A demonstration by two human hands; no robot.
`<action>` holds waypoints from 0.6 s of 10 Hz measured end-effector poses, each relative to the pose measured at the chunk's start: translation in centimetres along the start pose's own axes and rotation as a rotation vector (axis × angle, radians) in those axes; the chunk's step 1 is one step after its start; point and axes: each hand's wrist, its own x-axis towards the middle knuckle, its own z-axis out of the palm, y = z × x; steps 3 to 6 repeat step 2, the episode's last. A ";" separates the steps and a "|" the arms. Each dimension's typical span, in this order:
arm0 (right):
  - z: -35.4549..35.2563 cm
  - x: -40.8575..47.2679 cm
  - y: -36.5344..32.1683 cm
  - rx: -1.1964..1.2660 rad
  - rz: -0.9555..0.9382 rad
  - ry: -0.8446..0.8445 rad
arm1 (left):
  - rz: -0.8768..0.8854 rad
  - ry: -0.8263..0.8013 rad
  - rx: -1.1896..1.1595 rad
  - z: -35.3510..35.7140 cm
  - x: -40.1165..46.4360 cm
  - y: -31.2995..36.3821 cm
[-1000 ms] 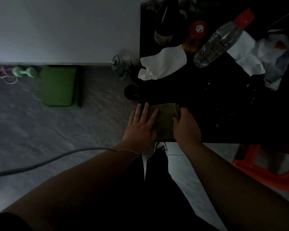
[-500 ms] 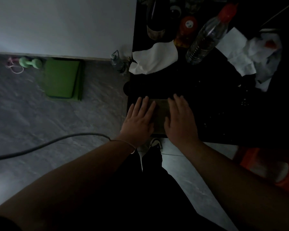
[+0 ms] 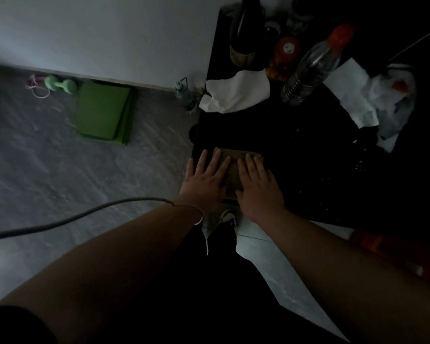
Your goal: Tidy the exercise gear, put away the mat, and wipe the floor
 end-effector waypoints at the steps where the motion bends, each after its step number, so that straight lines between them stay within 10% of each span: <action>1: -2.9 -0.2 -0.7 0.029 0.014 -0.037 | -0.024 0.030 -0.075 -2.8 -1.1 0.0; 6: -5.7 -1.3 -2.0 0.044 -0.043 0.064 | -0.095 0.119 -0.154 -5.2 -3.4 -1.3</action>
